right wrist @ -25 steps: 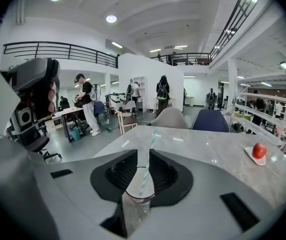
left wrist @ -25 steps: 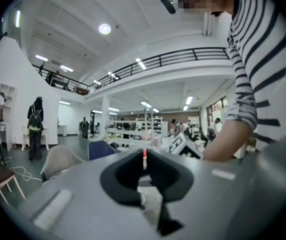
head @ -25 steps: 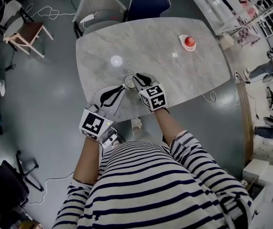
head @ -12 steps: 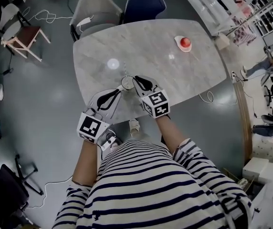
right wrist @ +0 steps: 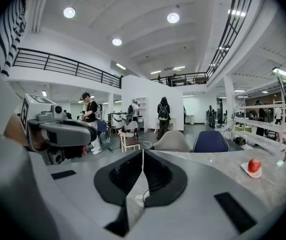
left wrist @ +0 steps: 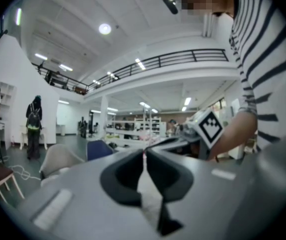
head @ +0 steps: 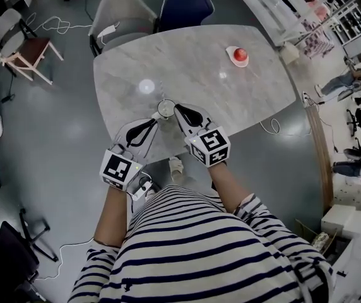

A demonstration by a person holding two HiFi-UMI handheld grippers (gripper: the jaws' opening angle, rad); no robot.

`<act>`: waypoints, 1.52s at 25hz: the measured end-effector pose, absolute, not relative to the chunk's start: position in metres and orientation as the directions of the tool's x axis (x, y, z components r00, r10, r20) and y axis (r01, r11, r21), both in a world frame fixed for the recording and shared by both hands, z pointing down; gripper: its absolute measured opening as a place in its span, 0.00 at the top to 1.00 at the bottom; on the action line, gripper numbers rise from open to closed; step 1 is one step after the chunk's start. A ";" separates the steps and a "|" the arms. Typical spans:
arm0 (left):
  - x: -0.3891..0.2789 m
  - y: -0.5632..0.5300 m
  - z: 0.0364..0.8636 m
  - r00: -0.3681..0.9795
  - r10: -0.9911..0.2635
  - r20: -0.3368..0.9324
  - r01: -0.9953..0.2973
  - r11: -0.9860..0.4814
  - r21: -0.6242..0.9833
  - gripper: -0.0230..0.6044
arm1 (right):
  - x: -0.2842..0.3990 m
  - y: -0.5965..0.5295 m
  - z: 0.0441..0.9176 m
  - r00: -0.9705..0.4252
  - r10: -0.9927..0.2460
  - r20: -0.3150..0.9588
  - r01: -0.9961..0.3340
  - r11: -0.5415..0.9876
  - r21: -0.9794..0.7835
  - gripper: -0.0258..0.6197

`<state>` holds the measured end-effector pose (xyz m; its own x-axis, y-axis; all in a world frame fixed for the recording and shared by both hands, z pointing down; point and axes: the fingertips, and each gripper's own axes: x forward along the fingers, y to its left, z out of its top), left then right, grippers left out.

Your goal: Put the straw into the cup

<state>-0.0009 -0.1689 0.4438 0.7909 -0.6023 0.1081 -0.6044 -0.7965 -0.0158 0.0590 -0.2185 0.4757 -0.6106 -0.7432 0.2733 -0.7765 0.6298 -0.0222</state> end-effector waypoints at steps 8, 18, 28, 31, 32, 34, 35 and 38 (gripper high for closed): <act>0.002 -0.166 0.440 0.799 -0.593 0.096 -0.594 -0.804 -0.019 0.93 | 0.060 -0.193 0.444 -0.645 -0.734 0.213 -0.756 0.653 -0.043 0.95; 0.002 -0.165 0.436 0.805 -0.587 0.088 -0.588 -0.809 -0.013 0.93 | 0.069 -0.169 0.420 -0.671 -0.724 0.159 -0.736 0.677 -0.025 0.95; 0.005 -0.152 0.416 0.810 -0.585 0.044 -0.584 -0.811 -0.017 0.93 | 0.058 -0.136 0.410 -0.714 -0.690 0.120 -0.698 0.715 -0.042 0.95; 0.007 -0.153 0.418 0.812 -0.583 0.042 -0.582 -0.813 -0.023 0.93 | 0.059 -0.140 0.410 -0.709 -0.695 0.120 -0.703 0.711 -0.029 0.95; 0.005 -0.152 0.417 0.812 -0.583 0.039 -0.582 -0.813 -0.024 0.93 | 0.057 -0.140 0.409 -0.708 -0.696 0.121 -0.703 0.711 -0.025 0.95; 0.002 -0.151 0.415 0.812 -0.582 0.036 -0.582 -0.813 -0.024 0.93 | 0.054 -0.141 0.408 -0.705 -0.698 0.126 -0.705 0.709 -0.016 0.95; 0.002 -0.151 0.414 0.812 -0.583 0.036 -0.582 -0.813 -0.022 0.93 | 0.053 -0.142 0.409 -0.702 -0.700 0.132 -0.707 0.707 -0.012 0.95; 0.006 -0.158 0.415 0.811 -0.584 0.039 -0.584 -0.812 -0.015 0.93 | 0.057 -0.150 0.415 -0.695 -0.702 0.158 -0.711 0.704 0.002 0.95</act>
<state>0.0059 -0.1576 0.4148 0.8107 -0.5841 0.0388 -0.5840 -0.8116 -0.0154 0.0569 -0.1496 0.4151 -0.6946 -0.7019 0.1577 -0.7106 0.7036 0.0022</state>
